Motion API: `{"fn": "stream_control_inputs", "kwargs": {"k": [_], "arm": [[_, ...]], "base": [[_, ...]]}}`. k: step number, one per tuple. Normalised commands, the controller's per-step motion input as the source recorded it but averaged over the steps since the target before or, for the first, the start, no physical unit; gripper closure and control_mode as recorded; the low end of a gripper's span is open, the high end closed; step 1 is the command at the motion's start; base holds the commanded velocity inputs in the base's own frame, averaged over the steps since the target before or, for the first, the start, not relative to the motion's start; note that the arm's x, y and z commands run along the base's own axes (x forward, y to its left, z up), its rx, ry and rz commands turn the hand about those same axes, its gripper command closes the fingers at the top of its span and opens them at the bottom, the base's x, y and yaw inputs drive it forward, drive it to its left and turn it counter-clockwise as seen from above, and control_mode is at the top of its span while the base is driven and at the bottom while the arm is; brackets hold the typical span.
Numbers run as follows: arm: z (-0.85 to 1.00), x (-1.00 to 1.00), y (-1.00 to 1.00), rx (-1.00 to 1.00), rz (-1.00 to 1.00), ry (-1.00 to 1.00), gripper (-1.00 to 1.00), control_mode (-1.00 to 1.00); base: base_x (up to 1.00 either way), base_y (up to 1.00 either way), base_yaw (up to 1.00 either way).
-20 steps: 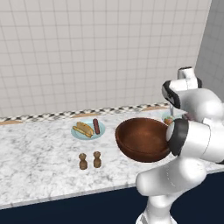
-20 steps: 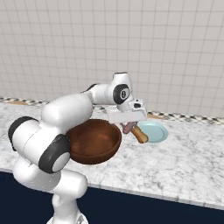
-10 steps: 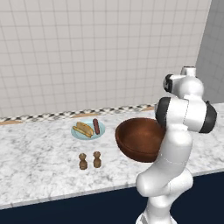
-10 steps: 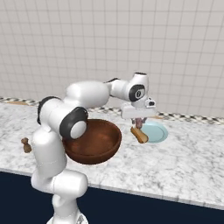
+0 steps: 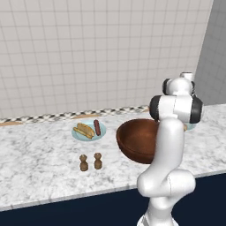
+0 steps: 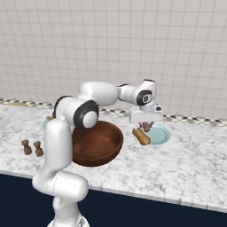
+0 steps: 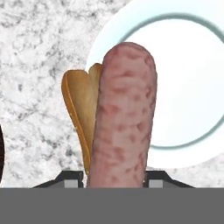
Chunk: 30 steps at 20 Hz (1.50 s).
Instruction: Place one bun and one sausage from the bowl on each plate.
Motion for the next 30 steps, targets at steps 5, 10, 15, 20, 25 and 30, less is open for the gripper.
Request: {"fn": "stream_control_inputs", "kwargs": {"k": [5,10,15,20,25,30], "arm": [[-0.15,0.4,-0.22,0.02,0.01,0.02,1.0,-1.0],[-0.27,-0.05,-0.08,0.01,0.06,-0.08,1.0,-1.0],[0.0,-0.14,-0.12,0.0,0.01,-0.08,-1.0,-1.0],[0.0,-0.02,-0.01,0.0,0.04,-0.03,-1.0,-1.0],[0.48,-0.14,0.0,0.01,0.07,-0.24,-1.0,-1.0],[0.99,-0.59,0.16,-0.02,0.02,-0.34,-1.0,-1.0]], "base": [[0.0,0.0,0.0],[0.0,0.0,0.0],[0.0,0.0,0.0],[0.0,0.0,0.0],[0.0,0.0,0.0],[0.0,0.0,0.0]]}}
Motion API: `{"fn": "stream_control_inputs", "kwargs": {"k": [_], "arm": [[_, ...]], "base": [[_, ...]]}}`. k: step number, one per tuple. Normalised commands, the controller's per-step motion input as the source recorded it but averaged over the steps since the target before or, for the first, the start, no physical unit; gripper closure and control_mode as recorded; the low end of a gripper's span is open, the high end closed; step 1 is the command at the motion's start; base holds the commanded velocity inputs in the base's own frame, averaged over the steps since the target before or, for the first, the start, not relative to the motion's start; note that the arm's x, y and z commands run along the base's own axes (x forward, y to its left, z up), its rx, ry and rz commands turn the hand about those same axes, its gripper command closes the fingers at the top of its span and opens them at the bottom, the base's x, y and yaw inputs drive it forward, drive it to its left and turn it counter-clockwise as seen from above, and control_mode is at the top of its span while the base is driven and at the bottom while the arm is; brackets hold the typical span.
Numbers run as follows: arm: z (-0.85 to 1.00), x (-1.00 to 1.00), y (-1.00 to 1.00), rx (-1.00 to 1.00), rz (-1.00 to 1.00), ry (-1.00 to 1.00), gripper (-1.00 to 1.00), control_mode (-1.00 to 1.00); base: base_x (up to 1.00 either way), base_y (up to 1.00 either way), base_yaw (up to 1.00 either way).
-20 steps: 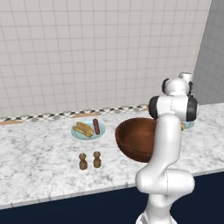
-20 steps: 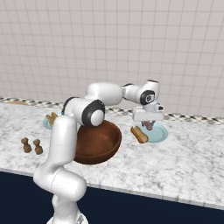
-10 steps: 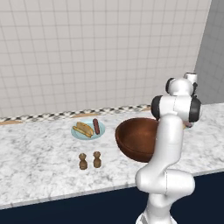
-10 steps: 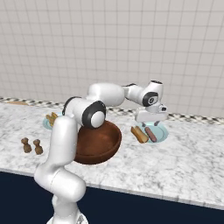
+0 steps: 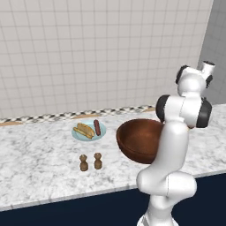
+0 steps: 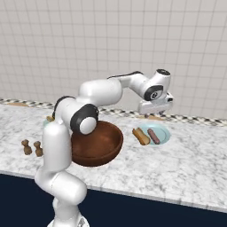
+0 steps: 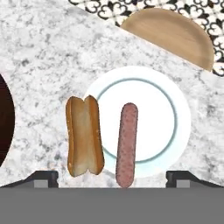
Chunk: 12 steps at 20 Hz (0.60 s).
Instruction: Place one bun and one sausage from the bowl on each plate.
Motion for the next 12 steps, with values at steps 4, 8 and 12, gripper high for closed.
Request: {"fn": "stream_control_inputs", "kwargs": {"k": [4,8,12], "arm": [[0.77,-1.0,0.85,-0.18,0.0,-0.43,-1.0,-1.0],[0.94,-0.76,1.0,-0.2,0.0,-0.18,-1.0,-1.0],[0.48,-0.6,1.0,-0.31,0.0,0.04,-1.0,-1.0]], "base": [[0.0,0.0,0.0],[0.0,0.0,0.0],[0.0,0.0,0.0]]}}
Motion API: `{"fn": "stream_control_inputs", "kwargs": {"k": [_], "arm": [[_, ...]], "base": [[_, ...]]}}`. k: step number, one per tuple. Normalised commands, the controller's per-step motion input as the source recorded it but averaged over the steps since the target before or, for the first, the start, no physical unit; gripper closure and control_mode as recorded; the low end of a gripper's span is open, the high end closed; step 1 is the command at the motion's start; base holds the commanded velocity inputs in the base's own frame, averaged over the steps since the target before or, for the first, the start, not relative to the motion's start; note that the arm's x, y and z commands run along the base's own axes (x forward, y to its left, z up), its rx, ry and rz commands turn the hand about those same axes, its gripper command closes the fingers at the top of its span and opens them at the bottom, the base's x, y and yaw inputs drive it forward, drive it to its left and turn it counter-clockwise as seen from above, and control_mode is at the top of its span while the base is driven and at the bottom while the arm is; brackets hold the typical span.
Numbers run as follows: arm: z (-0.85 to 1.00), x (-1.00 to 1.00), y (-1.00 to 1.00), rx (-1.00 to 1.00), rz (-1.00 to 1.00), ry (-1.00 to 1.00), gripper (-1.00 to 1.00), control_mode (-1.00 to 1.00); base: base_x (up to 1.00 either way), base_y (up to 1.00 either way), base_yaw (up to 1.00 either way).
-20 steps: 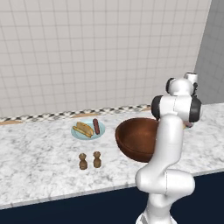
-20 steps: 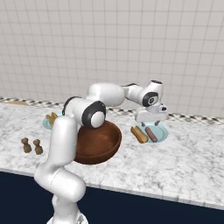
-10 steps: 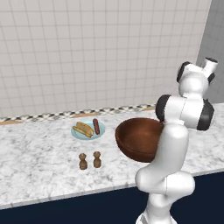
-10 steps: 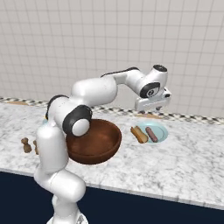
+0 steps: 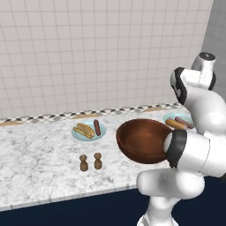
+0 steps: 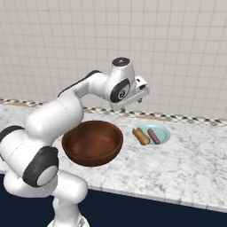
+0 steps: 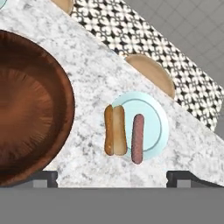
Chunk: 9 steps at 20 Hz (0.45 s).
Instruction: Place one bun and one sausage from the bowl on each plate.
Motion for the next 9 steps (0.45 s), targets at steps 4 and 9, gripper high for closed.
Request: {"fn": "stream_control_inputs", "kwargs": {"k": [4,9], "arm": [[0.08,-0.36,1.0,-0.36,0.0,0.11,-1.0,-1.0],[0.02,-0.08,1.0,-0.13,0.02,0.23,-1.0,-1.0]], "base": [[0.0,0.0,0.0],[0.0,0.0,0.0]]}}
